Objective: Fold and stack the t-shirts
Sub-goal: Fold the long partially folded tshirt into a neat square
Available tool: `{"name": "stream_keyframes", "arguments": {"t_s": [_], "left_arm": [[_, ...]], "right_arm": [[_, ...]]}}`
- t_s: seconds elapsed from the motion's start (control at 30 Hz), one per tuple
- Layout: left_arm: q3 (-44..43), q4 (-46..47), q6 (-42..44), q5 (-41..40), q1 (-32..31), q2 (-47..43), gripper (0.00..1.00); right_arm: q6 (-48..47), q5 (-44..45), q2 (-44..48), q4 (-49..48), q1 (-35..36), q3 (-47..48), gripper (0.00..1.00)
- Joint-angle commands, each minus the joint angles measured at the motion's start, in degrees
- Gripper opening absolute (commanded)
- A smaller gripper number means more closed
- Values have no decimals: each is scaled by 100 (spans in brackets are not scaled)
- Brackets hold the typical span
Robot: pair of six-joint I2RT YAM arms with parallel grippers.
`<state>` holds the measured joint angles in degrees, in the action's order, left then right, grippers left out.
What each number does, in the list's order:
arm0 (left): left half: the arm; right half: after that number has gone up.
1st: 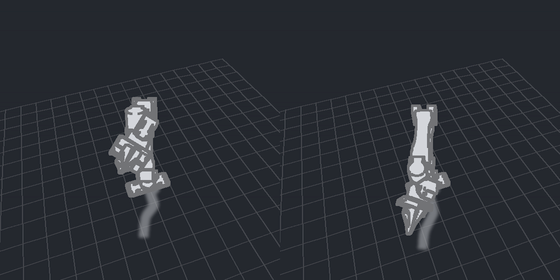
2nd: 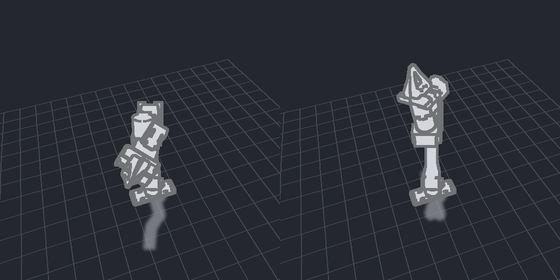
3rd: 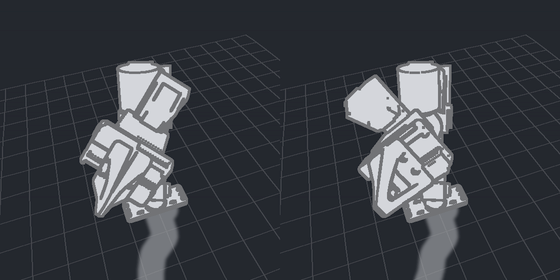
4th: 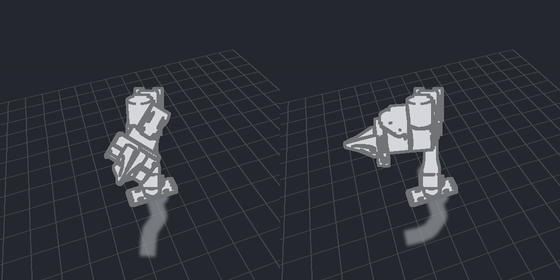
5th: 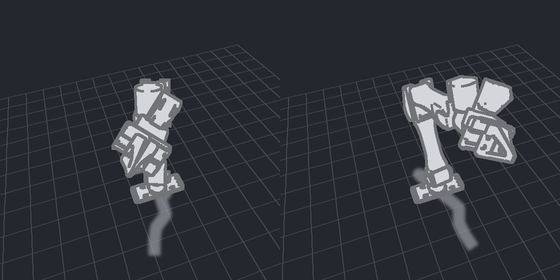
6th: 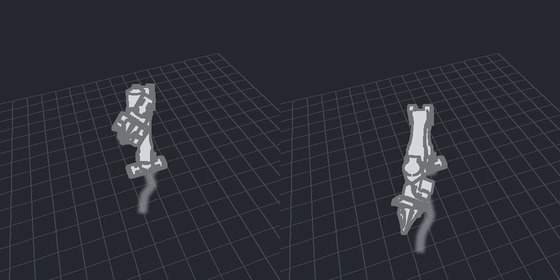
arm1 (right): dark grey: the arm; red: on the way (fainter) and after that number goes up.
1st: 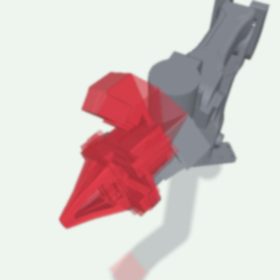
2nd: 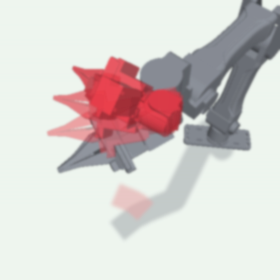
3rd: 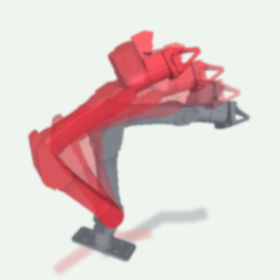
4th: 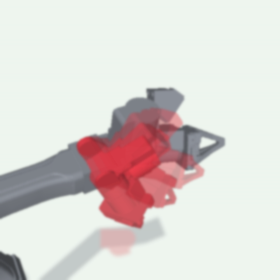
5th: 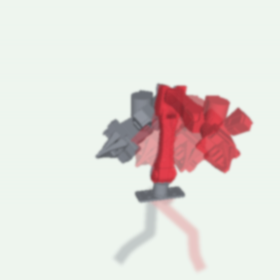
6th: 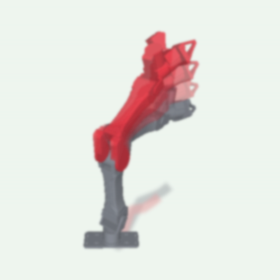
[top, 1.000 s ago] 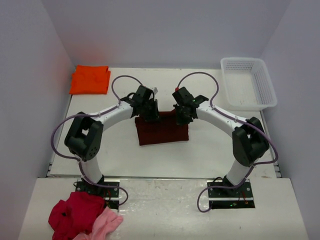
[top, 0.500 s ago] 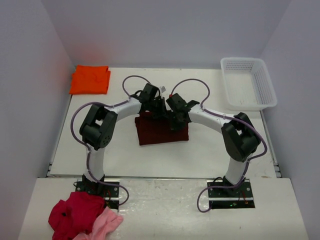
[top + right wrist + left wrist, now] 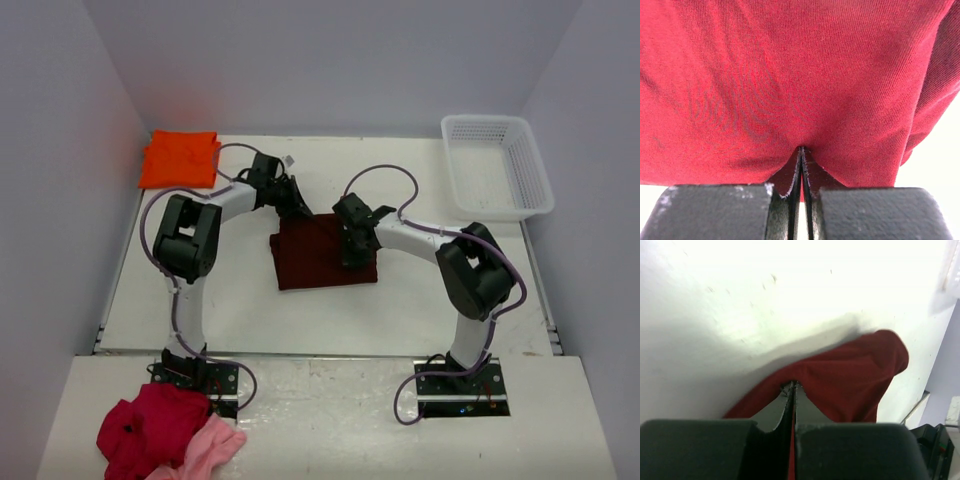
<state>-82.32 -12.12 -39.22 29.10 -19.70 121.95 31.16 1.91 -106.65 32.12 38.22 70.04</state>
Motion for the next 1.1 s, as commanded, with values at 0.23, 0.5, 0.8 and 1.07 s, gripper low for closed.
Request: {"name": "stream_keyframes", "arguments": {"t_s": [0.23, 0.5, 0.8, 1.07], "left_arm": [[75, -185, 415, -298, 90, -1093, 0], [708, -528, 433, -782, -446, -2289, 0], [990, -853, 486, -1451, -420, -2063, 0], [718, -836, 547, -1723, -280, -1403, 0]], "right_arm": [[-13, 414, 250, 268, 195, 176, 0], [-312, 828, -21, 1323, 160, 1985, 0], [-646, 503, -1226, 1587, -358, 3639, 0], [-954, -59, -1990, 1253, -903, 4043, 0]]}}
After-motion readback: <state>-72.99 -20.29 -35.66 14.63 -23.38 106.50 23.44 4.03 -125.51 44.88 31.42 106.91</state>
